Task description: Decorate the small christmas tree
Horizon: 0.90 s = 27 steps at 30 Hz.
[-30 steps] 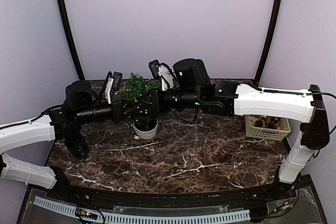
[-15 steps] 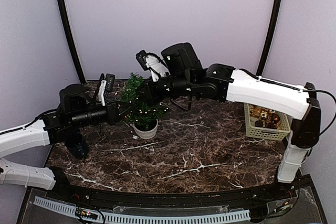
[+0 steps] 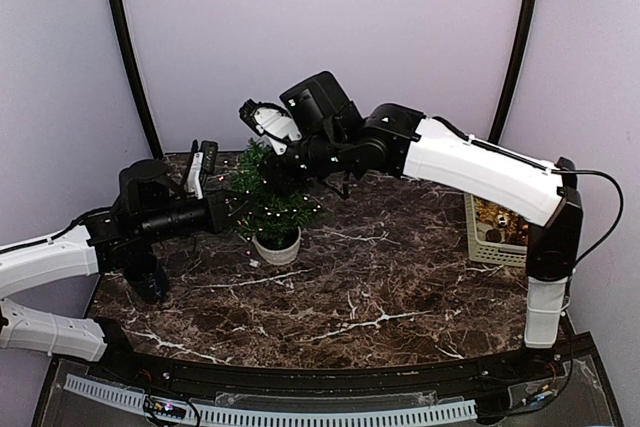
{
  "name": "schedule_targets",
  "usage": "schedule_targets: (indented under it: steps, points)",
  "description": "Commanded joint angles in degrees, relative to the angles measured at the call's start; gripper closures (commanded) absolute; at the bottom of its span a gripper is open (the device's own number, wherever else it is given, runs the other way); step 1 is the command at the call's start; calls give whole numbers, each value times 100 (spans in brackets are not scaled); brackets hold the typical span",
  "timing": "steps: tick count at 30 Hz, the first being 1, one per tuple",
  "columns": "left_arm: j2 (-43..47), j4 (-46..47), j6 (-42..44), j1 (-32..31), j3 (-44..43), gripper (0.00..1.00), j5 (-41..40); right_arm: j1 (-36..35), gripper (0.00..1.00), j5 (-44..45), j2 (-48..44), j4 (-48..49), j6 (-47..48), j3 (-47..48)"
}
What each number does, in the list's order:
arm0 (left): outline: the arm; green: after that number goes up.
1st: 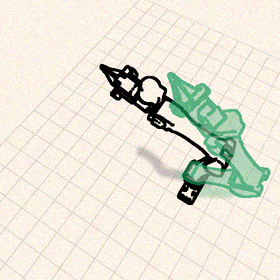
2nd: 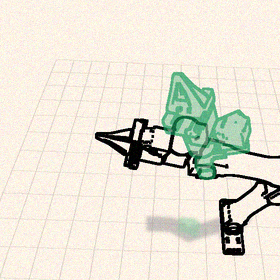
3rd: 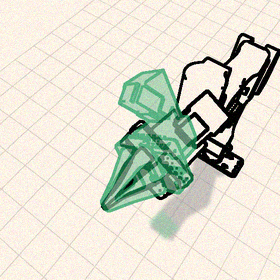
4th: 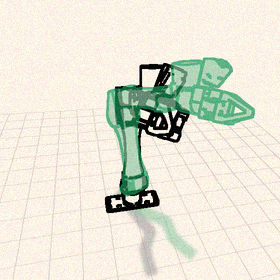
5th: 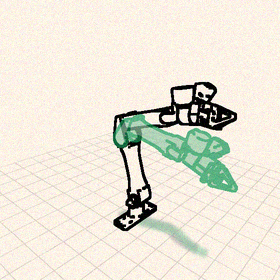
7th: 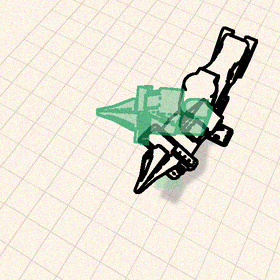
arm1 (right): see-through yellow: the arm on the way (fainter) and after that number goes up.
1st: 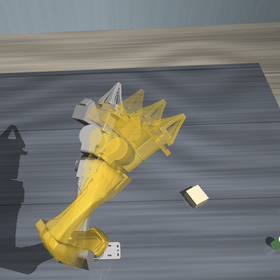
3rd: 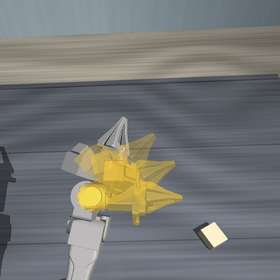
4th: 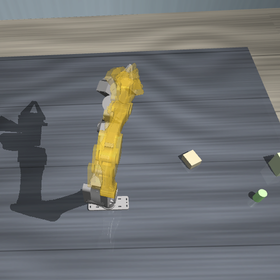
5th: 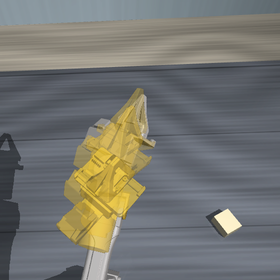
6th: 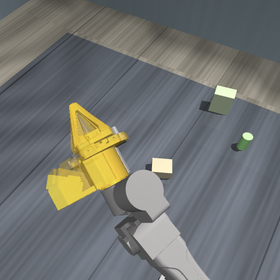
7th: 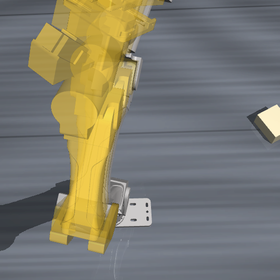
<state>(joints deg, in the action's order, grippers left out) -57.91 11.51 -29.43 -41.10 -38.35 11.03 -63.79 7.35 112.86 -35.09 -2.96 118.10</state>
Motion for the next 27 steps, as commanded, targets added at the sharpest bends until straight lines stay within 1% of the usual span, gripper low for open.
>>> schedule_targets:
  steps: [1, 8, 15, 27]
  points:
    - [-189, -58, -108, -20, -210, 100, -55, 36, 100, 268, -23, 12, 318, 392]
    - [-378, 25, -97, -17, -286, 100, -127, 77, 100, 397, 187, -173, 540, 720]
    - [-274, 1, -92, -14, -272, 100, -362, 127, 100, 461, 380, -174, 648, 956]
    - [-528, 37, -107, 31, -407, 100, -294, 155, 100, 680, 593, -260, 833, 1143]
